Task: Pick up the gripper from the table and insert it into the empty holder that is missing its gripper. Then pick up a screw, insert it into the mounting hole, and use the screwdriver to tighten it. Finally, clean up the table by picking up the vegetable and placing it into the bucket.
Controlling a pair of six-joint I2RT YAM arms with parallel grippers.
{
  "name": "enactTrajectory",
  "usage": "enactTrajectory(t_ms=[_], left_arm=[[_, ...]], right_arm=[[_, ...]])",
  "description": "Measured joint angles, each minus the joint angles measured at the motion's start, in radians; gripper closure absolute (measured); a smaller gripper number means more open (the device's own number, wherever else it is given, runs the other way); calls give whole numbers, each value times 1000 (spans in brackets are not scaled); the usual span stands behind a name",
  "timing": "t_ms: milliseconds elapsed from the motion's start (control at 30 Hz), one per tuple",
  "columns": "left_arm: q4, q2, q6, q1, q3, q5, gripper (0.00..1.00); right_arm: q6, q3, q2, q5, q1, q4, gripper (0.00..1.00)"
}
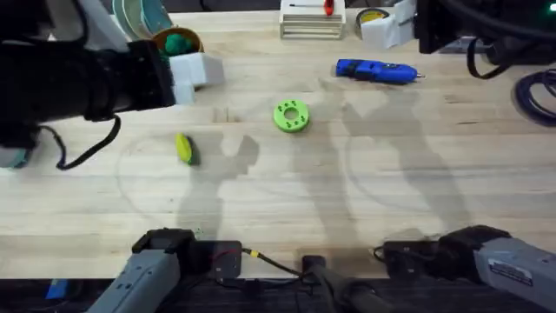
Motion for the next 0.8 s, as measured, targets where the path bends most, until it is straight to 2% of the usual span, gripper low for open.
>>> enactTrajectory(t_ms=[167, 267, 433, 567, 800], left_arm=[[-11, 61, -18, 0, 0, -13, 7], [-41, 79, -100, 16, 0, -44, 7], [-110, 90, -229, 58, 0, -151, 7], [-142, 114, -275, 82, 0, -205, 7], [-151, 179, -338, 100, 0, -235, 8]], right_arm=[[0, 0, 0, 0, 0, 0, 35], [0, 0, 0, 0, 0, 0, 33], [0, 0, 0, 0, 0, 0, 33], [0, 0, 0, 0, 0, 0, 33], [0, 0, 0, 0, 0, 0, 33]])
